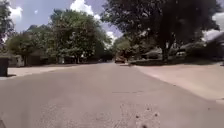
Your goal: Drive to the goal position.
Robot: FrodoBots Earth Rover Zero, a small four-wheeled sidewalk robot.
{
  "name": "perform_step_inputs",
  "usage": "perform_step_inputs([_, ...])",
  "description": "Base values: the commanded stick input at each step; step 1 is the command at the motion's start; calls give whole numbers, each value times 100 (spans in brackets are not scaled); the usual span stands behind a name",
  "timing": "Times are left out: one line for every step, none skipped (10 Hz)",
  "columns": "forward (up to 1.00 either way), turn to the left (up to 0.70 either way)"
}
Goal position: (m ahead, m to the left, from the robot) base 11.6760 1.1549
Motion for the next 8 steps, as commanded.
perform_step_inputs([85, 0])
perform_step_inputs([85, 0])
perform_step_inputs([85, 0])
perform_step_inputs([85, 0])
perform_step_inputs([85, 0])
perform_step_inputs([85, 0])
perform_step_inputs([85, 0])
perform_step_inputs([85, 0])
